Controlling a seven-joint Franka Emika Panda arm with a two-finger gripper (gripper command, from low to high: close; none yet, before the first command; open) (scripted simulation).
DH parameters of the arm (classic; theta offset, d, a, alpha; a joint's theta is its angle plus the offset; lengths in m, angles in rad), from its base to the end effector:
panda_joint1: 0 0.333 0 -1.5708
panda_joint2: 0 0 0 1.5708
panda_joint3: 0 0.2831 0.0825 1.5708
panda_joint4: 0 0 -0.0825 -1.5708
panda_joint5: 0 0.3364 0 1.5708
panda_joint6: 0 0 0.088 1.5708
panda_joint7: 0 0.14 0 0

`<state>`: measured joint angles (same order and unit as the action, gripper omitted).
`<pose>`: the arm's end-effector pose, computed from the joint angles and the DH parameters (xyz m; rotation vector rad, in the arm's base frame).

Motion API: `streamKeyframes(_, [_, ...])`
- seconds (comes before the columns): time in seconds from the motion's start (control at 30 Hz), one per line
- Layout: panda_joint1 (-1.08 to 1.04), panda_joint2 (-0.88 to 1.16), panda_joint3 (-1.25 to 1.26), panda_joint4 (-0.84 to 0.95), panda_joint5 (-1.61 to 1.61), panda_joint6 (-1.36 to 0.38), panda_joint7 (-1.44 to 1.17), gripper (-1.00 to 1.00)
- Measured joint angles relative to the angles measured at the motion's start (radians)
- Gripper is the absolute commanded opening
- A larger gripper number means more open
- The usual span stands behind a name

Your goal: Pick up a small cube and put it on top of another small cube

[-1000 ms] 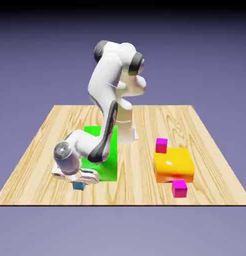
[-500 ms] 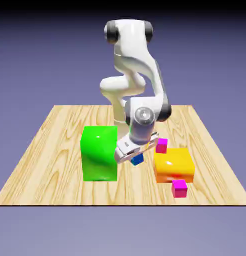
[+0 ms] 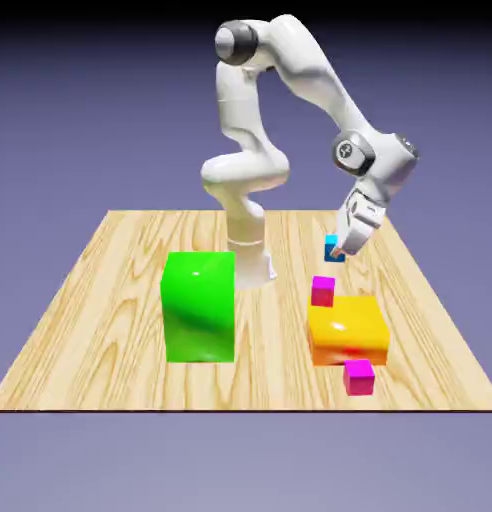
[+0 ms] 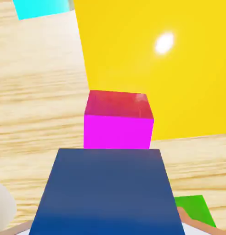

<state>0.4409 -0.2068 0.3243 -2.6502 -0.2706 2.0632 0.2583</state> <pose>0.2603 0.2100 0.2597 2.5482 0.8784 -0.2890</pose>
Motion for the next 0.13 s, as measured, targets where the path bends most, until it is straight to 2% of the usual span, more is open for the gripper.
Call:
streamKeyframes(0.03, [-0.006,0.021,-0.003,-0.024,-0.017,0.043,0.013,-1.00])
streamKeyframes(0.07, [-0.009,0.031,-0.005,-0.035,-0.024,0.063,0.019,1.00])
streamKeyframes(0.13, [-0.009,0.031,-0.005,-0.035,-0.027,0.064,0.020,1.00])
